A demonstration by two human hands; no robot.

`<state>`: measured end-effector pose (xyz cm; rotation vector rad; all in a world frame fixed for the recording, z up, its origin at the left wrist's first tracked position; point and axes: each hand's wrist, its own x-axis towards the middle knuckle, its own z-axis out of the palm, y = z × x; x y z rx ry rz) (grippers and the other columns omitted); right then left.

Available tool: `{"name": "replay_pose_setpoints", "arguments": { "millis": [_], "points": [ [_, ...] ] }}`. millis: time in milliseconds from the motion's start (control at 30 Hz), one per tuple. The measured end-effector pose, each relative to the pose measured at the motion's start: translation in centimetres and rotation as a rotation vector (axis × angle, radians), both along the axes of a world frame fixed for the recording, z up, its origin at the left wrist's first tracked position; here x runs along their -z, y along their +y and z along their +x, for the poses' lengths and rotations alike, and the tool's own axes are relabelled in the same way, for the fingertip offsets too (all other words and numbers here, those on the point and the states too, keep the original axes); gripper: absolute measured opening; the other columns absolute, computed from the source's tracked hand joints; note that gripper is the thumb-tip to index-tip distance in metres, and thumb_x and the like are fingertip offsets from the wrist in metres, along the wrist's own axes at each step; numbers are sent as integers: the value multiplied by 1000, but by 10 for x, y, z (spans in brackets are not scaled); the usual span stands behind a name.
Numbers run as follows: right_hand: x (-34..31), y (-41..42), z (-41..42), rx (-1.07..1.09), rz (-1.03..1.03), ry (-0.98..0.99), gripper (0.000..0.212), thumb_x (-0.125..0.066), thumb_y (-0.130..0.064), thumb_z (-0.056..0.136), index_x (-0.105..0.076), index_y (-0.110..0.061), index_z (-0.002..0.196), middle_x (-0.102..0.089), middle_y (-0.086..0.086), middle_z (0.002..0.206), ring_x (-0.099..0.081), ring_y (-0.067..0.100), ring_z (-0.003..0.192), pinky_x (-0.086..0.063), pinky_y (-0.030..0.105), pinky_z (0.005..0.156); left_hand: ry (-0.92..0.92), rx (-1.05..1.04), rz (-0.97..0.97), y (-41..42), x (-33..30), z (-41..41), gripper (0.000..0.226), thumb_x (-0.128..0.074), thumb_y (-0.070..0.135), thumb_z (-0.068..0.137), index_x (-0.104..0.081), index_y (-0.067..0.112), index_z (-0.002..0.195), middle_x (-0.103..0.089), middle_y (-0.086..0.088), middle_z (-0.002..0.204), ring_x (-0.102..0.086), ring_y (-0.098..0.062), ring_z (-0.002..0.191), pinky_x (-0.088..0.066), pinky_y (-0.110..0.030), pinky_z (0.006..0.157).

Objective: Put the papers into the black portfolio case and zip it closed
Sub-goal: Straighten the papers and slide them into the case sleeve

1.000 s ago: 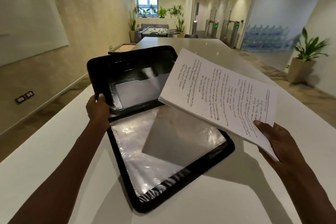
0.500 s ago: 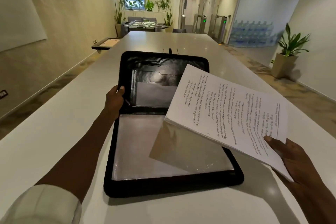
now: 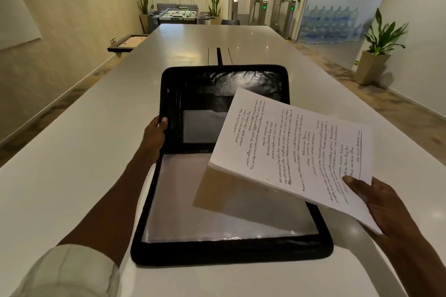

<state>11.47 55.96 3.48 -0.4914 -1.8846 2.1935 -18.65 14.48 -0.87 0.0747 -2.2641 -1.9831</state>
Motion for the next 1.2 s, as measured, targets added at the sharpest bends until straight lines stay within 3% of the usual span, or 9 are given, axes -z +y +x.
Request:
{"name": "replay_pose_setpoints", "arguments": {
  "millis": [367,500,567,667,833,933,1000,1067,1200],
  "points": [
    [2,5,8,40,-14,12,30,-74,-31,74,-75,-23,103,-75,9,108,-75,26,86,-59,28,61,-7,-52,55,7,-1,8,31,-57,31,95,-64,19,124,-67,4,107,-65,-9,94,-51,-25,83],
    [-1,7,13,47,-37,29,24,-73,-28,75,-76,-23,98,-76,8,103,-76,24,80,-57,25,55,32,-65,-31,15,-17,17,16,-58,31,91,-64,31,77,-58,9,76,-55,-13,73,-43,-23,66],
    [-3,8,14,54,-43,42,26,-72,-26,75,-75,-22,100,-76,8,103,-76,23,79,-57,25,55,56,-54,-106,23,-27,25,15,-59,31,91,-68,21,97,-59,13,84,-54,-14,84,-44,-24,70],
    [-5,10,16,54,-58,61,34,-73,-26,74,-71,-19,108,-76,9,105,-75,25,83,-58,27,57,117,-43,-266,44,-41,45,38,-63,24,91,-62,8,125,-64,-4,120,-59,-22,110,-48,-37,96],
    [-3,21,21,84,-50,76,39,-75,-27,74,-70,-18,112,-75,9,107,-74,29,88,-61,33,65,116,180,-292,91,-48,103,34,-68,11,87,-65,10,121,-66,-5,118,-63,-17,101,-53,-19,85],
    [4,27,26,117,-33,72,31,-73,-22,83,-69,-18,113,-76,7,104,-75,27,84,-60,30,59,107,249,-348,113,-43,138,32,-73,3,81,-68,10,113,-67,3,104,-60,2,80,-47,-3,61],
    [10,30,30,138,-47,72,27,-71,-18,86,-69,-17,113,-77,6,103,-75,26,83,-58,28,57,112,283,-346,127,-36,164,27,-74,1,80,-71,11,105,-68,6,95,-58,9,71,-46,-2,59],
    [17,31,28,164,-68,67,26,-70,-15,87,-69,-15,113,-77,6,103,-75,26,85,-58,28,58,65,347,-359,137,-22,187,21,-76,6,80,-72,19,95,-70,9,90,-62,7,65,-51,-7,63],
    [22,38,31,206,-112,79,22,-68,-12,87,-70,-15,109,-77,4,103,-75,23,87,-58,26,59,90,514,-495,160,-1,228,28,-81,39,72,-73,28,96,-69,17,94,-62,12,81,-45,-4,69]
  ]
}}
